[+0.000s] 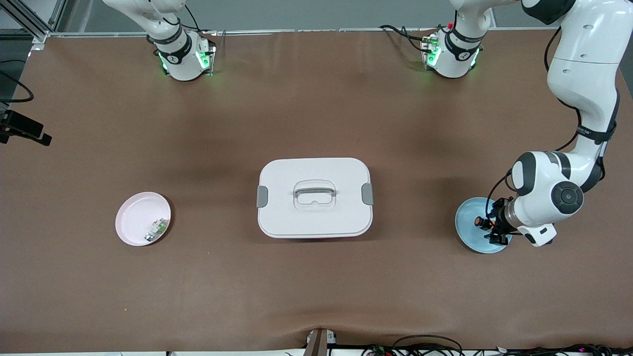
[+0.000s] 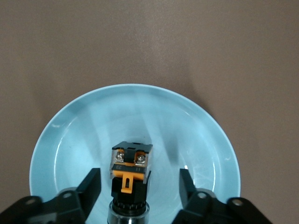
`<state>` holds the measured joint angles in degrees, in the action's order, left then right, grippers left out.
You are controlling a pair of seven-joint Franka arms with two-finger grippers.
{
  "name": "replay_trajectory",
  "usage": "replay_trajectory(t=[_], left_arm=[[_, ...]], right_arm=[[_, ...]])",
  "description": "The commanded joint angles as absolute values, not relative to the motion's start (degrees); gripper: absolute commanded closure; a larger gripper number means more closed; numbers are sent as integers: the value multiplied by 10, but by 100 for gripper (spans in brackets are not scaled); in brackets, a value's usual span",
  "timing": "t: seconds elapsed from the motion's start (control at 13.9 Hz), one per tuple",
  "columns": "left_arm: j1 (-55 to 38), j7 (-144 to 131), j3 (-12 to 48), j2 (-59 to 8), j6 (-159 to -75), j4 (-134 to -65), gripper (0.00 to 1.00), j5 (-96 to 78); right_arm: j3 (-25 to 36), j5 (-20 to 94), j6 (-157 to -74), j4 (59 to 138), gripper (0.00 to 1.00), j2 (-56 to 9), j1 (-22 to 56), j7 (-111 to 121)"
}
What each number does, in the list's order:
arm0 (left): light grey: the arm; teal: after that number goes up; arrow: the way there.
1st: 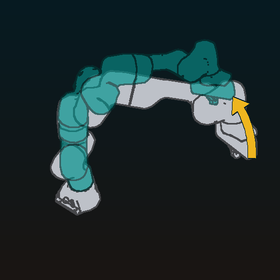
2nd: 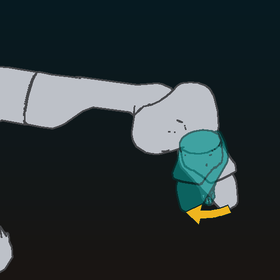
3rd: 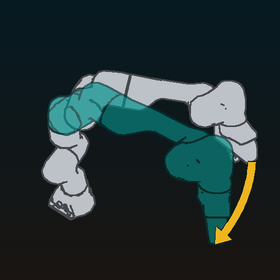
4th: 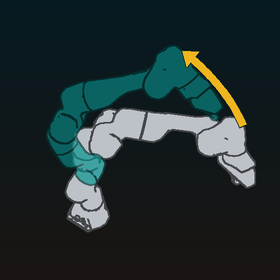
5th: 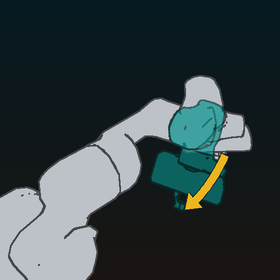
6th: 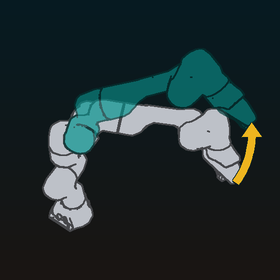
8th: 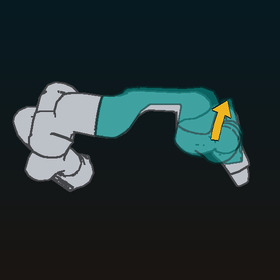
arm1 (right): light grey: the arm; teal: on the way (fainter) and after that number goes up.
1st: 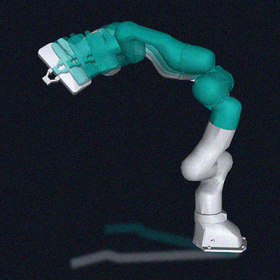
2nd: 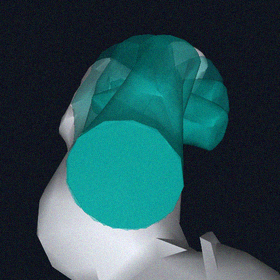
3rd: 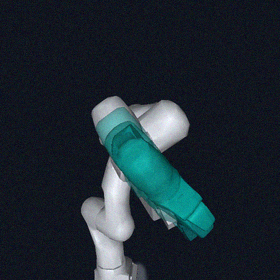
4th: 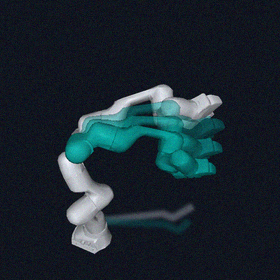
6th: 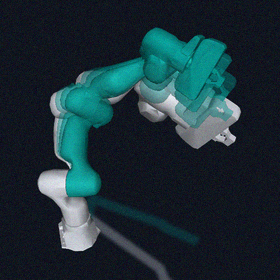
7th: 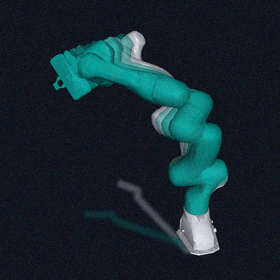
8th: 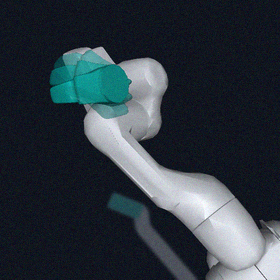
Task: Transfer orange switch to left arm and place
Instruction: 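Lower the switch with the left gripper onto the light-blue plate, then open the left gripper to release the switch on the plate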
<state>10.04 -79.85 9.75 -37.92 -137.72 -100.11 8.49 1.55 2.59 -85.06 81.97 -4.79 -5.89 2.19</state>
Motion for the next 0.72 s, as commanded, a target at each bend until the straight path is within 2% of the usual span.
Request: replay_trajectory(t=[0.0, 0.22, 0.36, 0.65], left_arm=[[92, -804, 91, -366, -1371, -994, 0, 99], [91, -787, 91, -337, -1367, -998, 0, 98], [74, -666, 77, -318, -1335, -1004, 0, 93], [-1, -396, -15, -247, -1301, -1043, 0, 61]], right_arm=[[11, 30, -849, 822, 0, -38, -62, 18], [11, 26, -855, 820, 0, -38, -61, 21], [11, 14, -866, 818, 0, -37, -61, 49], [12, 16, -873, 818, 0, -37, -62, 74]])
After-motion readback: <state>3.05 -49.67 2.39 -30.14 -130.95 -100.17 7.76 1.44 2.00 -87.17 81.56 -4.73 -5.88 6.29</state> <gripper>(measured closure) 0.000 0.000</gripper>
